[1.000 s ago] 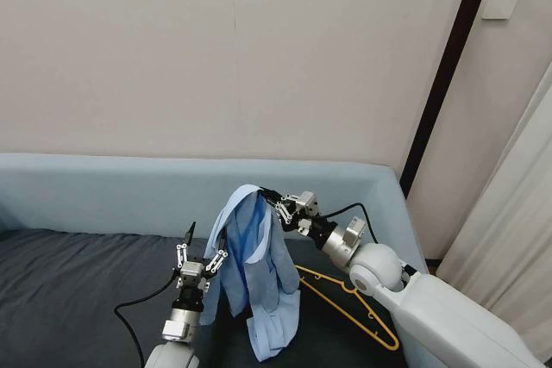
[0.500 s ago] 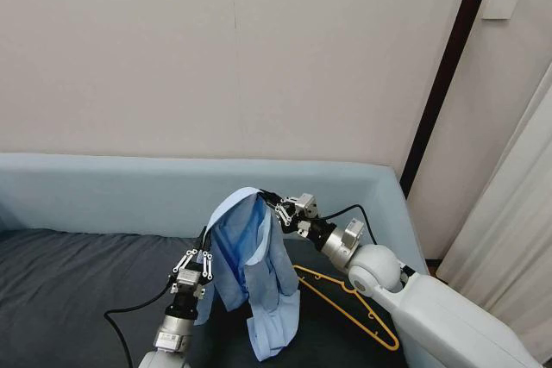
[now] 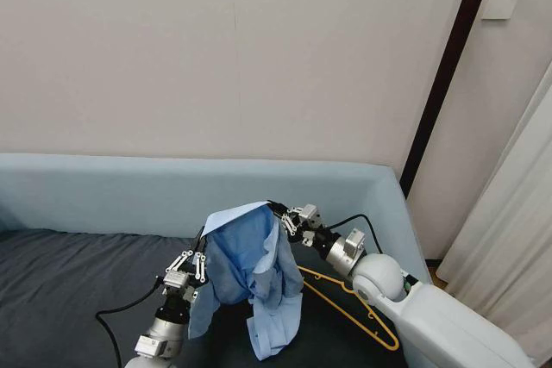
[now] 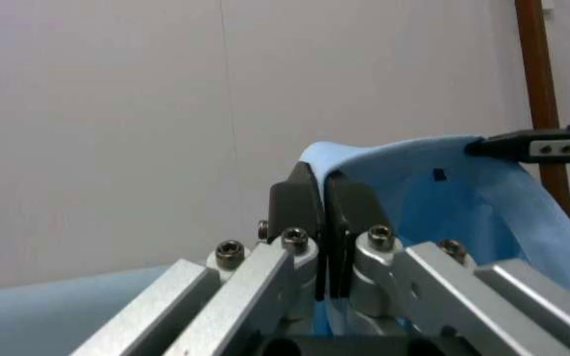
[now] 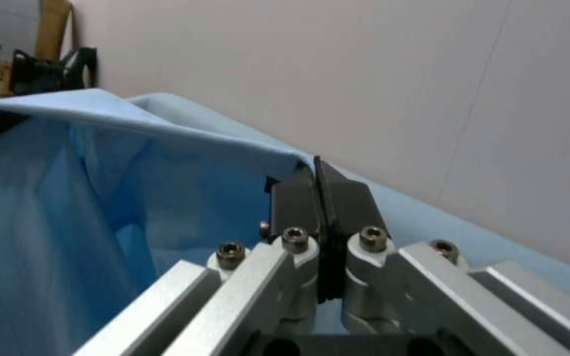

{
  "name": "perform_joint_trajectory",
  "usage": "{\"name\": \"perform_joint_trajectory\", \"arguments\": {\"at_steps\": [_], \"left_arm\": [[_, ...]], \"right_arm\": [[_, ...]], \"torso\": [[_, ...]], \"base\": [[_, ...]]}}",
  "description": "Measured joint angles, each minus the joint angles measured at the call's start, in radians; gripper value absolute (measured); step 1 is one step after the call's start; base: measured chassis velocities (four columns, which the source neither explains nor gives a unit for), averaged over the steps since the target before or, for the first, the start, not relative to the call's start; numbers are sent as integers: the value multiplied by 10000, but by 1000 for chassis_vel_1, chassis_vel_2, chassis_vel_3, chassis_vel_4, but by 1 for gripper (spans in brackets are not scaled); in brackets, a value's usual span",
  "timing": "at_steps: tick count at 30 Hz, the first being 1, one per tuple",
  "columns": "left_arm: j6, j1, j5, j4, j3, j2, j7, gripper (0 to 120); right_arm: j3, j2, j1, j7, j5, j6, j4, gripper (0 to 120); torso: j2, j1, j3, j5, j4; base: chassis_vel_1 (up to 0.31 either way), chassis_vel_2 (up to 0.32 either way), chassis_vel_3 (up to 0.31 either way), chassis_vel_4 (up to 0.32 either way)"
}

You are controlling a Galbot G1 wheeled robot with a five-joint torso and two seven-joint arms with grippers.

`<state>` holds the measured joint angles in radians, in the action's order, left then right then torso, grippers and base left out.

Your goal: Pick up the clothes from the sofa and hang them on the clothes hanger.

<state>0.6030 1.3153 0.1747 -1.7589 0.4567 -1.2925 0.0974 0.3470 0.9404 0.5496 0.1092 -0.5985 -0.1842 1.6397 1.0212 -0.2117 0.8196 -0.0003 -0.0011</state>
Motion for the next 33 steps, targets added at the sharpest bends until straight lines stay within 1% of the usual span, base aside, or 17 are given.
{"name": "perform_joint_trajectory", "arguments": {"at_steps": [2, 3, 6, 7, 8, 10, 11, 12, 14, 17, 18, 19, 23, 24, 27, 28, 33], "left_arm": [[-101, 33, 110, 7, 26, -6, 140, 0], [-101, 33, 110, 7, 26, -6, 140, 0], [-206, 60, 174, 4, -32, -26, 215, 0], [-206, 60, 174, 4, -32, -26, 215, 0], [-267, 66, 242, -18, -79, -35, 219, 0], [-380, 63, 318, -74, -198, -73, 198, 0], [-409, 48, 314, -77, -241, -92, 189, 0], [-409, 48, 314, -77, -241, -92, 189, 0], [-448, 15, 294, -80, -330, -128, 151, 0], [-481, -31, 260, -83, -423, -170, 97, 0], [-481, -31, 260, -83, -423, -170, 97, 0], [-487, -46, 247, -83, -448, -182, 79, 0], [-492, -81, 208, -83, -534, -210, 17, 0], [-492, -81, 208, -83, -534, -210, 17, 0], [-494, -96, 200, -81, -552, -215, -25, 0], [-493, -96, 200, -79, -560, -213, -43, 0], [-494, -106, 198, -79, -586, -207, -67, 0]], "right_arm": [[-58, 37, 279, -441, 270, 171, -64, 9], [-58, 37, 279, -441, 270, 171, -64, 9], [-234, 46, 746, -708, 696, 418, -93, 23], [-234, 46, 746, -708, 696, 418, -93, 23], [-316, 28, 986, -735, 866, 482, -93, 26], [-455, -13, 1584, -768, 1239, 557, -71, 39], [-528, -16, 1869, -773, 1415, 560, -50, 41], [-528, -16, 1869, -773, 1415, 560, -50, 41], [-698, -4, 2432, -774, 1801, 563, -38, 52], [-913, 49, 3042, -800, 2265, 627, -76, 62], [-913, 49, 3042, -800, 2265, 627, -76, 62], [-998, 71, 3296, -826, 2478, 674, -118, 68], [-1219, 227, 4016, -905, 2949, 696, -254, 86], [-1219, 227, 4016, -905, 2949, 696, -254, 86], [-1275, 375, 4374, -923, 3034, 518, -260, 98], [-1275, 441, 4492, -924, 3049, 392, -260, 99], [-1114, 705, 4686, -1304, 3267, 152, -367, 100]], "torso": [[0, 0, 0, 3, -1], [0, 0, 0, 3, -1], [0, 0, 0, 1, 0], [0, 0, 0, 1, 0], [0, 0, 0, 0, -1], [0, 0, 0, 2, -1], [0, 0, 0, 2, -2], [0, 0, 0, 2, -2], [0, 0, 0, 2, -3], [0, 0, 0, 2, -1], [0, 0, 0, 2, -1], [0, 0, 0, 2, -1], [0, 0, 0, 1, -2], [0, 0, 0, 1, -2], [0, 0, 0, 1, -1], [1, 0, 0, 1, -1], [0, 0, 0, 0, -2]], "base": [[0, 0, 0, 0], [0, 0, 0, 0], [0, 0, 0, 0], [0, 0, 0, 0], [0, 0, 0, 0], [0, 0, 0, 0], [0, 0, 0, 0], [0, 0, 0, 0], [0, 0, 0, 0], [0, 0, 0, 0], [0, 0, 0, 0], [0, 0, 0, 0], [0, 0, 0, 0], [0, 0, 0, 0], [0, 0, 0, 0], [0, 0, 0, 0], [0, 0, 0, 0]]}}
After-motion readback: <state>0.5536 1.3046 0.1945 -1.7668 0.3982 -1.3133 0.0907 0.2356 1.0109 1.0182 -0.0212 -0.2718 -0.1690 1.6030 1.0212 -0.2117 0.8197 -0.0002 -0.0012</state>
